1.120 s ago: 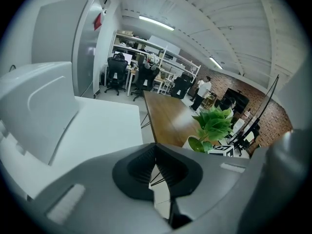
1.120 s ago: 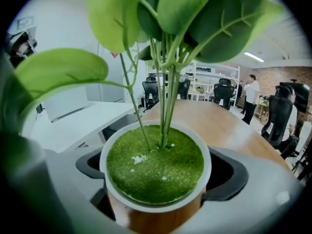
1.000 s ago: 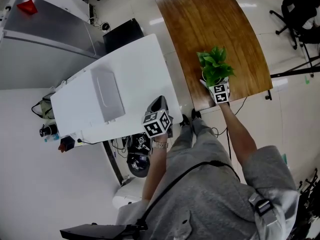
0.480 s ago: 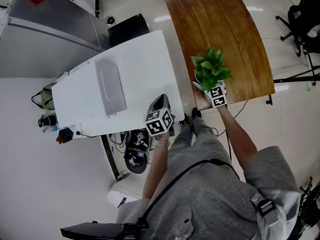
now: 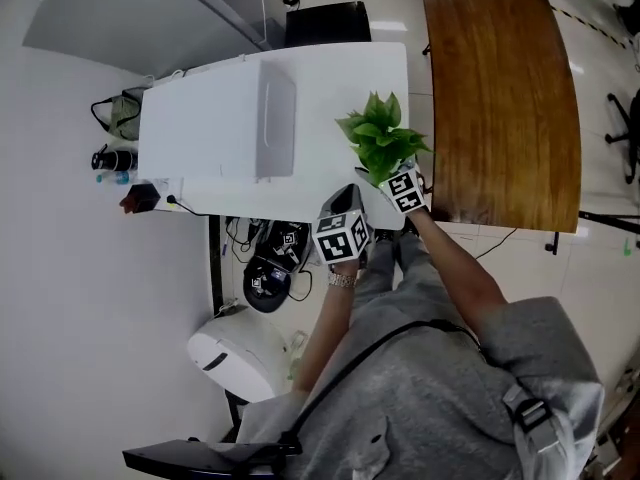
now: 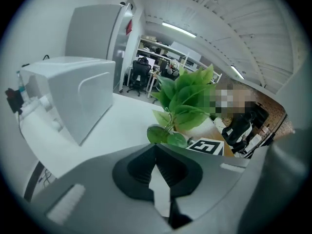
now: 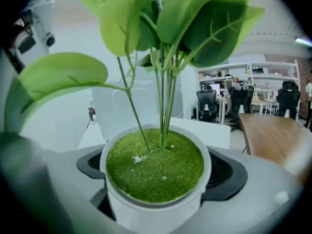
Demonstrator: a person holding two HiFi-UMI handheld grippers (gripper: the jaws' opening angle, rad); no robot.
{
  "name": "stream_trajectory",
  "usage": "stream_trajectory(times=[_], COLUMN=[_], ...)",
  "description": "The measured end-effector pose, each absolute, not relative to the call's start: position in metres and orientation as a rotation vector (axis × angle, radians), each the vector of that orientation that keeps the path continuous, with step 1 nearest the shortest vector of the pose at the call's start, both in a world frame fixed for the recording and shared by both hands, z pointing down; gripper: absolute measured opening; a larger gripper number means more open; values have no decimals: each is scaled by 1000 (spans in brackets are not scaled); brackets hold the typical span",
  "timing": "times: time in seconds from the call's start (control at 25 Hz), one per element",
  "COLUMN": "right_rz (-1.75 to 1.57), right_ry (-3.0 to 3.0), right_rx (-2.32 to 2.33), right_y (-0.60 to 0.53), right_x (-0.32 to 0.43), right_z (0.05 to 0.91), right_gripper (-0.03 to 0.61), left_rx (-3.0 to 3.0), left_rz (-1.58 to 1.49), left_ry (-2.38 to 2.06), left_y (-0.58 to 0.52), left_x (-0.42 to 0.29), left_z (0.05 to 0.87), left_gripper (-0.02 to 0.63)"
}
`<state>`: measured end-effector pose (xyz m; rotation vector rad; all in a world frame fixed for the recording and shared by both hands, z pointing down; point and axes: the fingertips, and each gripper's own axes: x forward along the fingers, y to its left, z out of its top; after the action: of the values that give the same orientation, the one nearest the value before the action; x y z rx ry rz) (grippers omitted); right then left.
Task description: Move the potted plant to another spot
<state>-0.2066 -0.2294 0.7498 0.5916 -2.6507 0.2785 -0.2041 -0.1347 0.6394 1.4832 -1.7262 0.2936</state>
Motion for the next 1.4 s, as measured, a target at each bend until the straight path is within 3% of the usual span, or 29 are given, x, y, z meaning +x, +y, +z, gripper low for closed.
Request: stream_trajectory(times=[0.4,0.72,0.76,0.8,0.88,1.16,1.4], right_rz=[205,408,455,477,440,516,609], right_ry=[-2605,-2547,-2536,-2531,-2545,-2678,-2543], right_rx=[497,525,569,623,748,1095,1192], right_y=[-204,-187,-187,-188,-192,-164,-55], right_x=[-223,-156,-141,-127,-101,-76,-79], right_z=[781,796,792,783,755,646,600], right_gripper=[578,583,522,383,20,2,2], left_rx=[1407,1484,1498,1516,1567,1812,1930], left_rz=[253,279,285,291,300,282,277], left_ry=[-1776,-1742,-1735,-1729,-1715,-1604,-1538], left_y=[-101,-114,-116,-119,-126,-122,-35], left_x=[-228,-208,-203,-199,-191,-151,-133], left_z=[648,642,641,640,635,600,579], left_gripper=[12,12,12,12,12,12,12])
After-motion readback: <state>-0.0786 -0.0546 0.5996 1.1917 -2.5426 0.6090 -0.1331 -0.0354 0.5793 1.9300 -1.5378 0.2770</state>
